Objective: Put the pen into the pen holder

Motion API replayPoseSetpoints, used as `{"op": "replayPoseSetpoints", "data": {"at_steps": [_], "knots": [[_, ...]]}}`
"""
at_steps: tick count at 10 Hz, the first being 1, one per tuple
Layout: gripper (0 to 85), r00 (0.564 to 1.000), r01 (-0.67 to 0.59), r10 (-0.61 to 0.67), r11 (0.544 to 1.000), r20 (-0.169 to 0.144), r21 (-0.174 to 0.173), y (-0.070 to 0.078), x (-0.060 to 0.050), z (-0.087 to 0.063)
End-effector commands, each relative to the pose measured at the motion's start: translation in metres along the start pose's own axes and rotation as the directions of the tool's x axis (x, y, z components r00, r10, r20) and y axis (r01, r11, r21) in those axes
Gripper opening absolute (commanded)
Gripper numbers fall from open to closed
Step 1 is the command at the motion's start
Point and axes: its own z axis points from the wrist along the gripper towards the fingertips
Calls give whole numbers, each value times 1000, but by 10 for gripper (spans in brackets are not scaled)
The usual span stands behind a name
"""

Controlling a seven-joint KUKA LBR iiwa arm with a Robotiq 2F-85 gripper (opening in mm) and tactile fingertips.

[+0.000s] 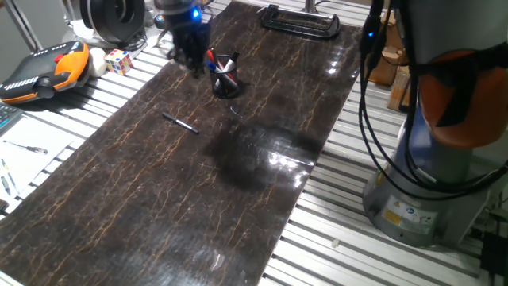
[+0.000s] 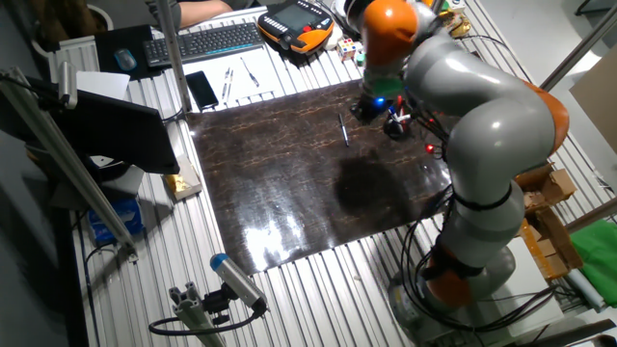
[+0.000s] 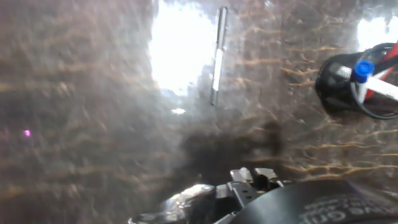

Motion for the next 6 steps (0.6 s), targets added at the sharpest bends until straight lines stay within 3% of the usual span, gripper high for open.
{"op": "replayPoseSetpoints", "data": {"at_steps": [1,3,6], "knots": [[227,1000,-18,17,1000,17,12,9,-2,2],[280,1000,-21,21,999,-5,29,13,-8,6],[327,999,-36,37,998,-2,58,23,-28,20]]}}
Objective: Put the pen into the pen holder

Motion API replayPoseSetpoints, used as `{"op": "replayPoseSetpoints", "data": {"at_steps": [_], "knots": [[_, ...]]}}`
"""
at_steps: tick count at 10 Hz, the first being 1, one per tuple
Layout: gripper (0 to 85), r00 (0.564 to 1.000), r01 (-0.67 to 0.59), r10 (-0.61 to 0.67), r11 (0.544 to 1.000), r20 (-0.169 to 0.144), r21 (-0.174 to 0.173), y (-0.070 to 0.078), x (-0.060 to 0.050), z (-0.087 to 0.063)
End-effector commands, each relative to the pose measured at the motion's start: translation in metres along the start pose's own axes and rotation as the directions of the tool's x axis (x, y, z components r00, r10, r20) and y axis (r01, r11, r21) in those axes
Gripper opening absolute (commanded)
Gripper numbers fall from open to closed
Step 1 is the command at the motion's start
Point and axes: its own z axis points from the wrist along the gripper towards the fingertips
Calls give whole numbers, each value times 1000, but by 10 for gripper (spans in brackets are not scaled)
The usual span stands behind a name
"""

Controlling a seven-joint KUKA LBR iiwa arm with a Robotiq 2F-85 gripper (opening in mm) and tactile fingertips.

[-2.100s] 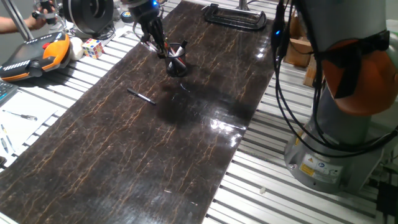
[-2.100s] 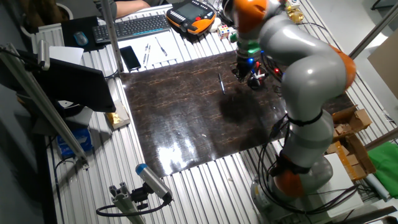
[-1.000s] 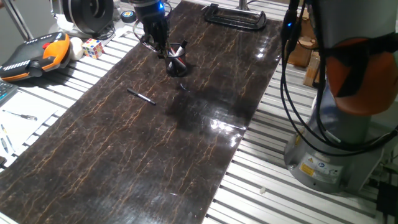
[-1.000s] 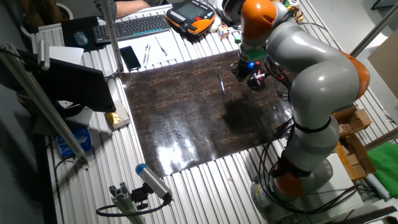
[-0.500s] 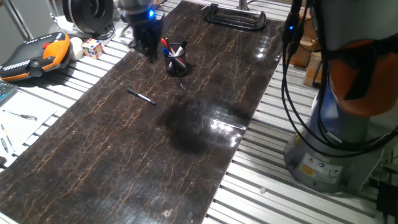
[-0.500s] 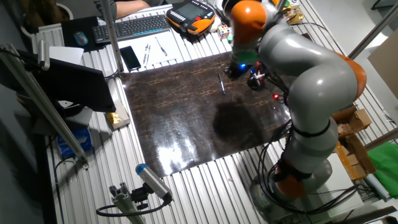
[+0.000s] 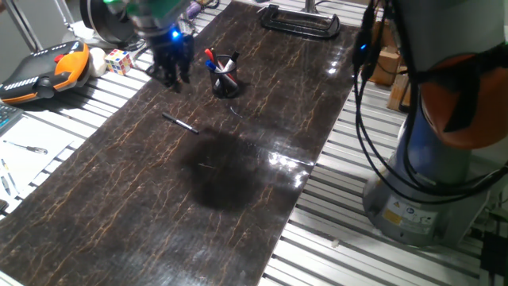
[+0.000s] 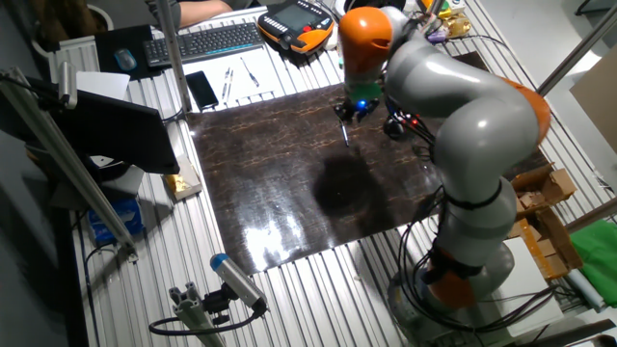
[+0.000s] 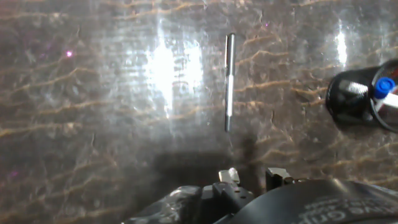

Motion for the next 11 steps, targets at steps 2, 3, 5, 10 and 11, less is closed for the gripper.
{"op": "replayPoseSetpoints", "data": {"at_steps": [2,3,5,10,11], "knots": [[340,999,6,-6,1000,32,17,9,-13,14],[357,999,-3,3,1000,37,15,12,-18,21],[377,998,-13,12,1000,54,14,14,-27,31],[393,996,-44,44,999,78,3,9,-43,56],[397,995,-44,43,999,90,9,8,-46,61]]}}
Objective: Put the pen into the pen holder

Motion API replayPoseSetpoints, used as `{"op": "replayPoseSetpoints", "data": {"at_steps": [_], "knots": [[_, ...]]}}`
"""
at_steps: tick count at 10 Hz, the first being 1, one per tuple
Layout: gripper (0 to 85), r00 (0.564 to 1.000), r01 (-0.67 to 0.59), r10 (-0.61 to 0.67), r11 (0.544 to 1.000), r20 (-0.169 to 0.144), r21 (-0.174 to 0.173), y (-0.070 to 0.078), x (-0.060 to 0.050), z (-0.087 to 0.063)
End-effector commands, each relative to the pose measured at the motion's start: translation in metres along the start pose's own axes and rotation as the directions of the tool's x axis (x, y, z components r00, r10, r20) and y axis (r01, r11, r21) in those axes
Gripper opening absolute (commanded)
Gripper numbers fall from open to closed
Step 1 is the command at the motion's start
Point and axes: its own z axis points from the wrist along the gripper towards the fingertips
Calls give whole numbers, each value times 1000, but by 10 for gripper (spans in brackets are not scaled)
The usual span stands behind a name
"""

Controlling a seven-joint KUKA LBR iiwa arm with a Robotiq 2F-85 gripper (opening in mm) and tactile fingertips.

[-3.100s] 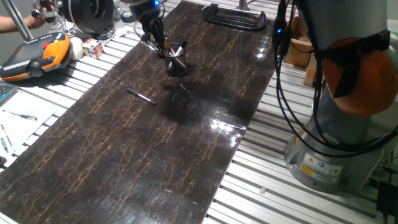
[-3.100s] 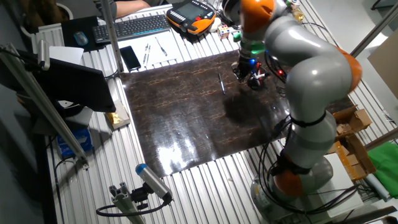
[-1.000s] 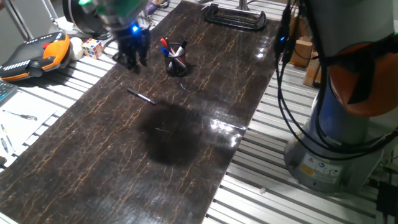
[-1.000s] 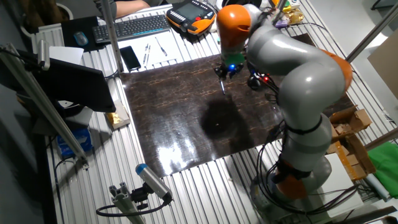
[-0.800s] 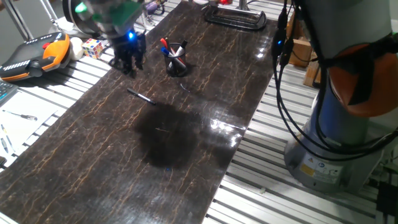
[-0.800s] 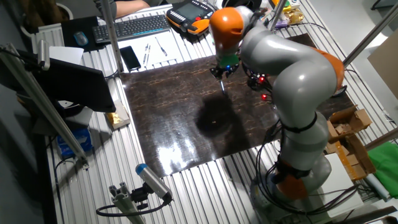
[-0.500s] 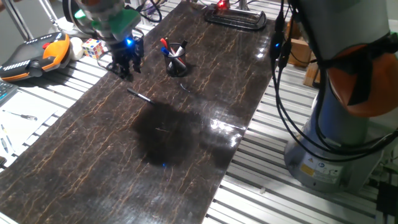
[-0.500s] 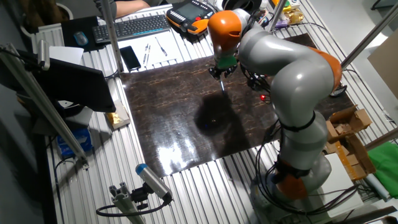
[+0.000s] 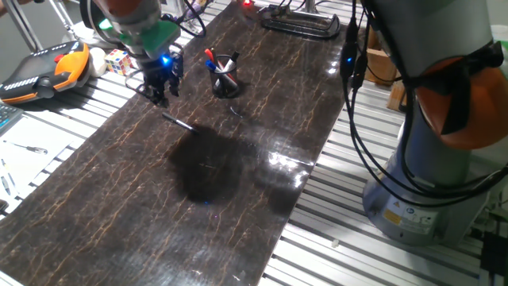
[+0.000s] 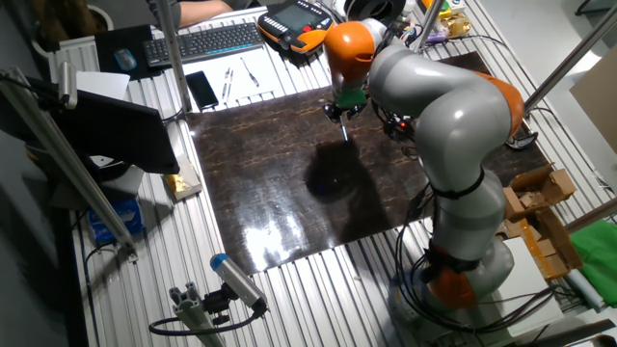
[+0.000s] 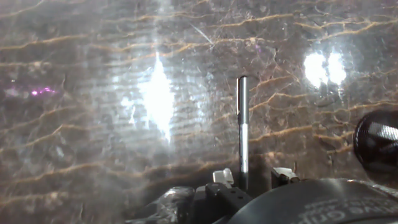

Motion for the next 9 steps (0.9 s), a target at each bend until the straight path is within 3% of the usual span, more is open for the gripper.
{"op": "replayPoseSetpoints", "data": {"at_steps": [1,6,9], "knots": [[397,1000,4,-4,1000,10,8,-1,-2,5],[400,999,24,-24,1000,27,-1,-8,-8,36],[400,996,36,-38,999,80,22,-7,-7,52]]}}
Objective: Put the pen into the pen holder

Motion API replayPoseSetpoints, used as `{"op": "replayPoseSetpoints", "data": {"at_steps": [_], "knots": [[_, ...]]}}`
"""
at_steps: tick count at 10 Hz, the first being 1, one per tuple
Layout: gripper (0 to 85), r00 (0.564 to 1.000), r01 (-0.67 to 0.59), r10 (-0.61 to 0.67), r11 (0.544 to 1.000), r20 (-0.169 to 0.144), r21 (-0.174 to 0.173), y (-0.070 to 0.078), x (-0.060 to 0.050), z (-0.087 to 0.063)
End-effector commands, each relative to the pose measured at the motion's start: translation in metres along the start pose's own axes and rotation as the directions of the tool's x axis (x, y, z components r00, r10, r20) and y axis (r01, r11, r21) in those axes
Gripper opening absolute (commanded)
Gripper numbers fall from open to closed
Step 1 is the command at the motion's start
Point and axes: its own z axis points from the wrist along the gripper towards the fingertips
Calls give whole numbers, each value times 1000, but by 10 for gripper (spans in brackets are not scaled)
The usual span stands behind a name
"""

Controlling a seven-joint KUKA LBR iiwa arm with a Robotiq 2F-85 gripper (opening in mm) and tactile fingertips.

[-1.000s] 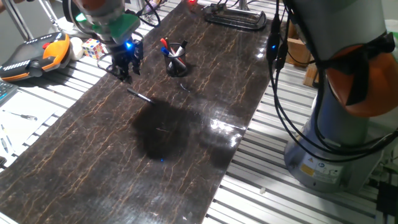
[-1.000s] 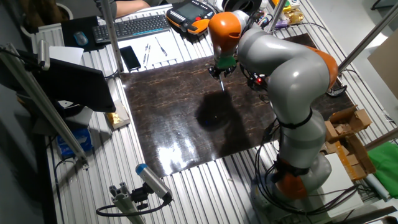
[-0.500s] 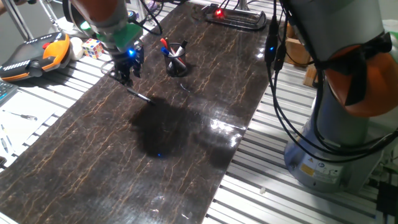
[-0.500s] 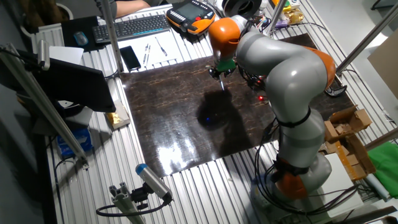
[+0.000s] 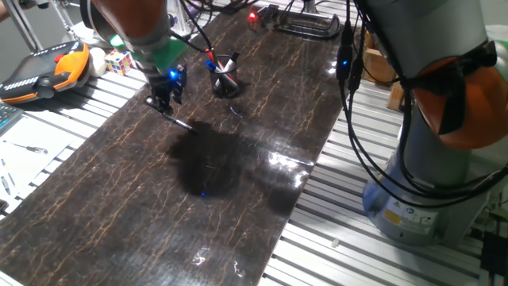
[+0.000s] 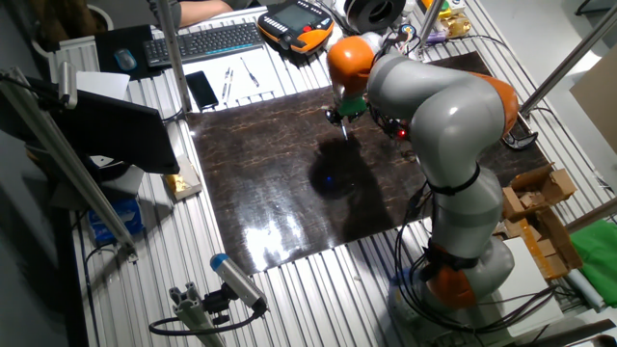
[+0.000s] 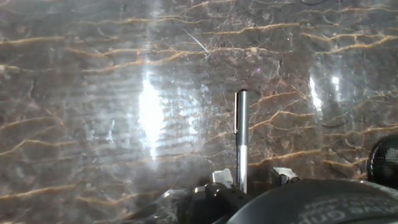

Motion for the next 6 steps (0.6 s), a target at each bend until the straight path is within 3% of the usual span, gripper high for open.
{"op": "replayPoseSetpoints", "data": {"at_steps": [1,4,6], "knots": [[400,1000,0,0,1000,7,0,0,1,4],[400,999,-10,10,1000,40,-7,0,6,26],[403,999,-14,15,1000,43,-22,-2,9,34]]}}
